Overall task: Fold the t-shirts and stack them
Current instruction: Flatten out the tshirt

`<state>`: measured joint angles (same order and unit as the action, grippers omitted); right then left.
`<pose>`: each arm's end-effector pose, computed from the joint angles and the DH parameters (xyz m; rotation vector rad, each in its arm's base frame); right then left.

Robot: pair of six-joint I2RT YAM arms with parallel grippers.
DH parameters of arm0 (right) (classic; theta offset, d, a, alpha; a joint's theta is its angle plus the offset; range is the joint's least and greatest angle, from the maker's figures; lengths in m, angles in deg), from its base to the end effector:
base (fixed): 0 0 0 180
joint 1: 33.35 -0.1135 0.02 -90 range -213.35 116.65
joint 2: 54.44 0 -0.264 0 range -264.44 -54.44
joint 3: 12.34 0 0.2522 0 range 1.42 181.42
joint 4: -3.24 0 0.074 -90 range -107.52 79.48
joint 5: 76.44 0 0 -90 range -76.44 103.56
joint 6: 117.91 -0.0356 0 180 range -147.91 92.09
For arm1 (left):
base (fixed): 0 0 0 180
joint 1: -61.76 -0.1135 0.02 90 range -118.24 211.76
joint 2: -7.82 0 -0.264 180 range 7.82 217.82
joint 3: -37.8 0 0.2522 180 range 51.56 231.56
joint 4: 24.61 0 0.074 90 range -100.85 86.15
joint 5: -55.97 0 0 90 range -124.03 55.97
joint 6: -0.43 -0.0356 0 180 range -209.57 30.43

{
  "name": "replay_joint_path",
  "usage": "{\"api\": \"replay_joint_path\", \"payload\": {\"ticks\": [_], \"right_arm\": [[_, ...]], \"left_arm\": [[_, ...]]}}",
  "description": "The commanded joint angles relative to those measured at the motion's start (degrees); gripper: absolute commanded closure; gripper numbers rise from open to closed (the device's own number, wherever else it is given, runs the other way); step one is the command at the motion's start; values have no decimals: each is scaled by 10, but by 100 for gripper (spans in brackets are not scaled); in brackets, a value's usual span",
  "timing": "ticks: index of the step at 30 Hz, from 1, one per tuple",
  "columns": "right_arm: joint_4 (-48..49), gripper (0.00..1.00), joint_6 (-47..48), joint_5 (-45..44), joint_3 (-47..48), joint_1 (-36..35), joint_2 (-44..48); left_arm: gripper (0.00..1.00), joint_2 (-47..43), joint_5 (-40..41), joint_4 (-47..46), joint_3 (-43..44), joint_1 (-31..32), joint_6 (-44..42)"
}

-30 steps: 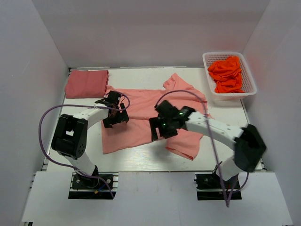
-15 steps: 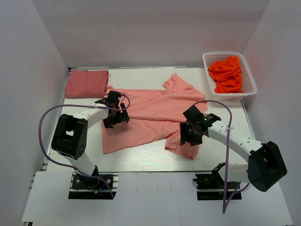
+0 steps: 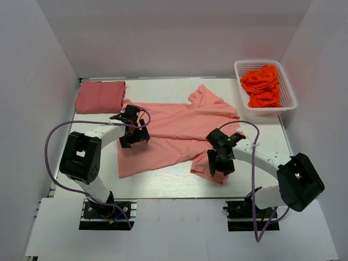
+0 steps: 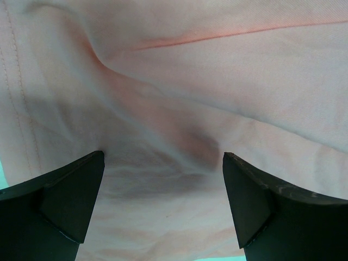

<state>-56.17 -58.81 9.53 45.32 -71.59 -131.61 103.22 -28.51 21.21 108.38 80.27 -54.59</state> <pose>0.1745 0.1343 0.1792 -0.1783 2.9363 0.0767 0.2951 -0.0952 0.1672 -0.4232 2.7634 -0.0942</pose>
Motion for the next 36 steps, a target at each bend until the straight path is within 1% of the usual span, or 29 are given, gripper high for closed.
{"api": "replay_joint_path", "payload": {"ticks": [1, 2, 4, 5, 7, 8, 9, 10, 12, 14, 16, 17, 21, 22, 24, 25, 26, 29, 31, 34, 35, 36], "right_arm": [[-27, 39, -13, -34, 0, -14, -31], [-37, 39, -17, -59, 3, -17, -45], [-46, 39, -28, -66, 14, -26, -59], [-45, 41, -33, -76, 15, -26, -62], [-45, 54, -38, -78, 23, -28, -59], [-54, 63, -51, -92, 26, -29, -59], [-56, 80, -53, -94, 28, -31, -57], [-59, 82, -58, -99, 42, -32, -48], [-60, 82, -58, -88, 58, -32, -34], [-62, 91, -58, -85, 65, -34, -29], [-68, 95, -58, -84, 77, -35, -26], [-73, 100, -59, -80, 78, -37, -25], [-76, 99, -54, -69, 96, -41, -18], [-75, 100, -51, -66, 101, -41, -13], [-60, 100, -37, -43, 101, -44, -10], [-43, 100, -31, -35, 100, -44, -3], [-19, 100, -14, 5, 95, -48, 5], [21, 100, 1, 35, 84, -51, 12], [43, 100, 7, 52, 83, -54, 6], [64, 100, 15, 54, 83, -54, -19], [67, 96, 15, 48, 85, -55, -27], [72, 96, 15, 46, 89, -55, -46]], "left_arm": [[0, 1, -1, -9, -4, 0, 0], [0, 1, -1, -9, -4, 0, 0], [0, 1, 5, -9, -4, 0, 0], [0, 1, 5, -9, -4, 0, 0], [0, 1, 5, -9, -4, 0, 0], [0, 1, 5, -9, -4, 0, 0], [0, 1, 5, -9, -4, 0, 0], [0, 1, 5, -9, 1, 0, 0], [0, 1, 5, -9, 1, 0, 0], [0, 1, 5, -9, 1, 0, 0], [0, 1, 5, -9, 1, 0, 0], [0, 1, 5, -9, 1, 0, 0], [0, 1, 5, -9, 1, 0, 0], [0, 1, 5, -9, 1, 0, 0], [0, 1, 5, -9, 1, 0, 0], [0, 1, 5, -9, 1, 0, 0], [0, 1, 5, -9, 1, 0, 0], [0, 1, 5, -9, 1, 0, 0], [0, 1, 5, -9, 1, 0, 0], [0, 1, -1, -9, 1, 0, 0], [0, 7, -1, -9, 1, 0, 0], [0, 7, -1, -9, 1, 0, 0]]}}
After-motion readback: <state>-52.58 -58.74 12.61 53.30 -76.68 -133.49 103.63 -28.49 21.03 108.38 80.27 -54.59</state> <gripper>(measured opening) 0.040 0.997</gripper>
